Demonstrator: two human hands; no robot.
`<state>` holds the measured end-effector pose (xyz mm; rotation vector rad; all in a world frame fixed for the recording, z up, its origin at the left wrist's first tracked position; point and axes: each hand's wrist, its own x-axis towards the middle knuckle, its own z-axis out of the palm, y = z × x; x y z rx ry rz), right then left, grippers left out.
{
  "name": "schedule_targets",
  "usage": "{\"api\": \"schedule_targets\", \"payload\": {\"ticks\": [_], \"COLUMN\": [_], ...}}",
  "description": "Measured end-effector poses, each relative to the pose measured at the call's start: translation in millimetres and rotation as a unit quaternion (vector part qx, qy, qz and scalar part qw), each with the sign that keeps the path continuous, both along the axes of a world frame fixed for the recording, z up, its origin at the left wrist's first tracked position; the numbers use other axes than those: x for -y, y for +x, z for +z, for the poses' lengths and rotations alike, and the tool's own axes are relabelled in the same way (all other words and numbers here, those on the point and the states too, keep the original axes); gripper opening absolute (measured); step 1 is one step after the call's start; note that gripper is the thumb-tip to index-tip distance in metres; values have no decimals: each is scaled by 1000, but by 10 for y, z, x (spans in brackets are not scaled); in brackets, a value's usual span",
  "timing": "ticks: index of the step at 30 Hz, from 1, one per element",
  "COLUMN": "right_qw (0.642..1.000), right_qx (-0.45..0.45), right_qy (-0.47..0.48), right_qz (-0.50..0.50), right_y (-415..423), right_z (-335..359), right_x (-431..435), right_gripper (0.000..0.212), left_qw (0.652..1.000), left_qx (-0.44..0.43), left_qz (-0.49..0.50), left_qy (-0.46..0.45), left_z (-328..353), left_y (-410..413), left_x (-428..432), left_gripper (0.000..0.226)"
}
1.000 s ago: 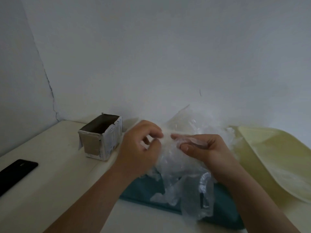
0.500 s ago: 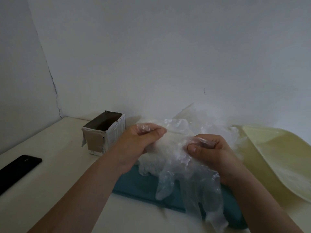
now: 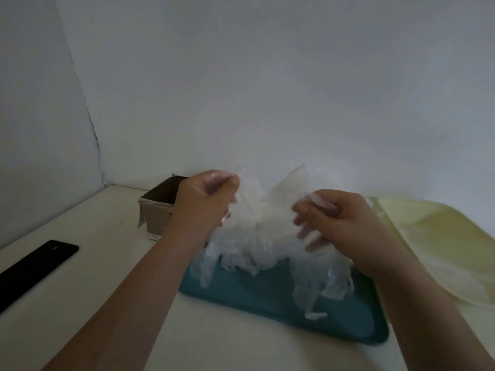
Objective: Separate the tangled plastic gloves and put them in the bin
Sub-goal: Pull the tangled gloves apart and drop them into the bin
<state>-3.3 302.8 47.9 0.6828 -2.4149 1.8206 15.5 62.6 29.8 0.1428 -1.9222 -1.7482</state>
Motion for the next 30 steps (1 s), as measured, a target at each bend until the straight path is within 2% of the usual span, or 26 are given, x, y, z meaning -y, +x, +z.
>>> {"api": "schedule_targets", "payload": {"ticks": [3,8,11,14,16,20,22,23,24,26,27,29,30], "right_qw": [999,994,982,955,934,905,895,890,892,907,926,967,969], "right_qx": [0,-22,-30,-48,-63,-66,-28,3,39,86,94,70,73], "right_qy": [-1,9,69,153,221,314,363,388,394,360,311,160,91], "right_qz": [-37,-102,-176,-251,-274,-277,-258,-239,-220,-199,-193,-184,-219], "right_y": [68,139,135,57,-45,-361,-442,-411,-379,-315,-302,-307,-342], "right_z": [88,391,541,566,525,363,321,312,313,358,396,480,522], "right_x": [-116,-783,-1345,-1849,-2026,-2129,-2042,-1984,-1927,-1909,-1951,-2147,-2267], "right_gripper": [22,46,43,41,38,32,22,10,15,46,52,32,29], "left_qw": [996,972,957,959,955,934,928,922,918,916,920,932,935], "left_qx": [29,78,86,79,64,44,48,55,67,100,117,145,158], "left_qz": [-84,-207,-273,-271,-286,-342,-358,-369,-377,-376,-364,-330,-316], "left_qy": [21,73,48,17,38,98,98,102,105,96,83,41,20], "left_z": [82,331,449,613,745,974,1055,1073,1075,1011,959,855,809], "left_y": [11,-5,56,88,93,49,-50,-130,-208,-397,-494,-647,-704], "left_x": [-229,-833,-1148,-1294,-1315,-1508,-1738,-1888,-2035,-2323,-2442,-2641,-2711], "left_gripper": [8,15,16,17,16,14,12,9,7,14,18,23,24]}}
